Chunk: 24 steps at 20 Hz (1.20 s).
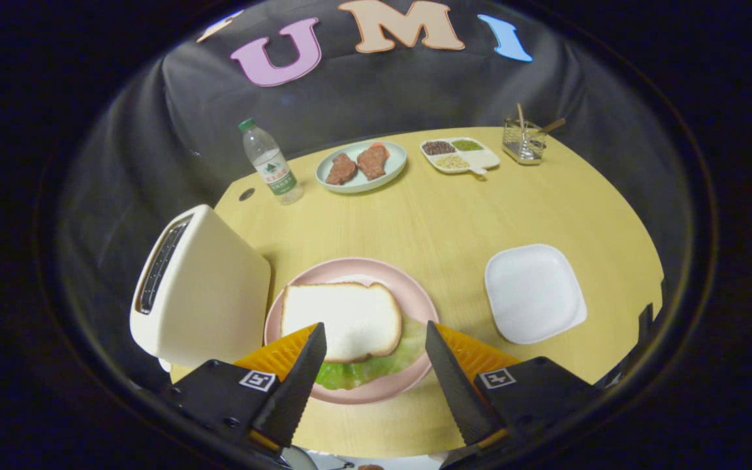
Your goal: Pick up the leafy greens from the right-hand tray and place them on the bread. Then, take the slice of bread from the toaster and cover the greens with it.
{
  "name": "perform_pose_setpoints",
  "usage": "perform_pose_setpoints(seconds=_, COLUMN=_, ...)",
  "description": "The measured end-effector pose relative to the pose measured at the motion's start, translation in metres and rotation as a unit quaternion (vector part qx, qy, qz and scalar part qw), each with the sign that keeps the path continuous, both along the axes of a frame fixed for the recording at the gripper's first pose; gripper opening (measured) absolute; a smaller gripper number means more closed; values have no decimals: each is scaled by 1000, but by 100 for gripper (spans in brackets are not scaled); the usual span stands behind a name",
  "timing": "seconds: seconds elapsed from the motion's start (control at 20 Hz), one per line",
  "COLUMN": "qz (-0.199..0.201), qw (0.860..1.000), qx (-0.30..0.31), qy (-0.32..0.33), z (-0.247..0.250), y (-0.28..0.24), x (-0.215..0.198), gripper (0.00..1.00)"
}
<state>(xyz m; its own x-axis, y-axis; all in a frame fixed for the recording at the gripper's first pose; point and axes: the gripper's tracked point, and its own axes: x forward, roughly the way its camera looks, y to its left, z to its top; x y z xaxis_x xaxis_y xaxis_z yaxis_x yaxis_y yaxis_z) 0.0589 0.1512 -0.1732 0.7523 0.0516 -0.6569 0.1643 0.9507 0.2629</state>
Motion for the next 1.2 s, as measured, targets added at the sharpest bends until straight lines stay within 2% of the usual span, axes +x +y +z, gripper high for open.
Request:
perform_pose_setpoints(seconds=0.2, qz=-3, qw=997, qx=-35, qy=-65, z=36, y=-33, x=12, gripper=96)
perform_pose_setpoints(seconds=0.4, qz=-19, qw=986, qx=-91, qy=-140, z=81, y=-80, x=24, gripper=96)
perform_pose_setpoints(seconds=0.75, qz=-46, qw=958, qx=-144, qy=-245, z=163, y=-133, x=21, gripper=96)
perform_pose_setpoints(seconds=0.95, qz=-57, qw=934, qx=-154, qy=-316, z=211, y=-144, x=16, gripper=96)
perform_pose_setpoints(seconds=1.2, qz=-64, qw=911, qx=-187, qy=-361, z=244, y=-163, x=2, gripper=96)
